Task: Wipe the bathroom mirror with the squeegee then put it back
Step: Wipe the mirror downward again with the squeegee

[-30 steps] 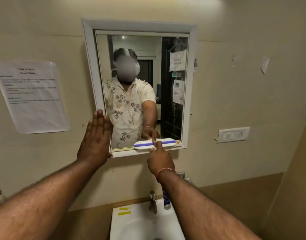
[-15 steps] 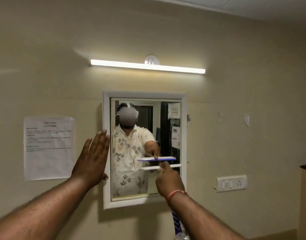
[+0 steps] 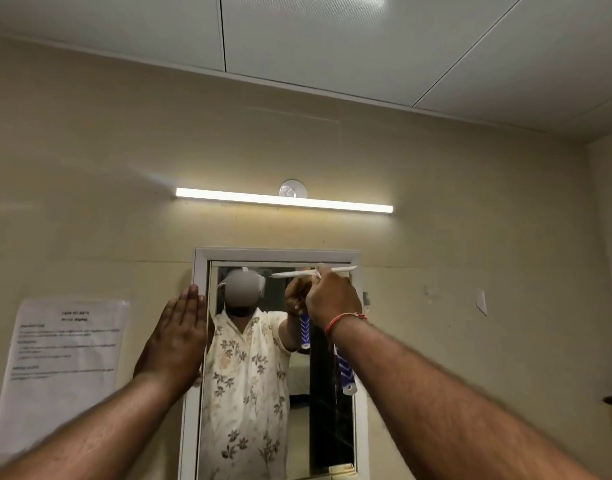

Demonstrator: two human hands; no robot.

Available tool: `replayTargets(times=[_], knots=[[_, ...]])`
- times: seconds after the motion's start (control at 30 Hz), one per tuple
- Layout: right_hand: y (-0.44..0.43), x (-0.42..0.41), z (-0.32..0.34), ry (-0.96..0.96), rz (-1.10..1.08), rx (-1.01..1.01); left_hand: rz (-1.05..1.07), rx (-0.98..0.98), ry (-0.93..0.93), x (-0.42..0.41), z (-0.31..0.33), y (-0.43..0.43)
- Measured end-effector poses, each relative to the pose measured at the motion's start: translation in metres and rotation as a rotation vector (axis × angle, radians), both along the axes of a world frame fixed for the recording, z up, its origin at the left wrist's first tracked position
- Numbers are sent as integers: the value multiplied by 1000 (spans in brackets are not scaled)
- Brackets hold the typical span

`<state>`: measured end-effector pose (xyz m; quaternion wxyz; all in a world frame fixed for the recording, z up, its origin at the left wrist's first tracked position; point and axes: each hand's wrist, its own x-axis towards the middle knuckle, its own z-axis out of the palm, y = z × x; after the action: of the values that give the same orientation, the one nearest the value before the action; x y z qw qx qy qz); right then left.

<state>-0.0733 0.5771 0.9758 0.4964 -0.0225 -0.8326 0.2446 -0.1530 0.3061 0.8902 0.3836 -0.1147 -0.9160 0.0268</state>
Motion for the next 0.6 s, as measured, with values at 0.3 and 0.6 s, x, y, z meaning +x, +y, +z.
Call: replayTargets(times=[0.3, 0.6], knots=[[-11, -30, 5, 3, 28, -105, 19, -49, -43, -15, 1, -6], [-2, -48, 6, 6, 54, -196, -43, -136, -13, -26, -8, -15]])
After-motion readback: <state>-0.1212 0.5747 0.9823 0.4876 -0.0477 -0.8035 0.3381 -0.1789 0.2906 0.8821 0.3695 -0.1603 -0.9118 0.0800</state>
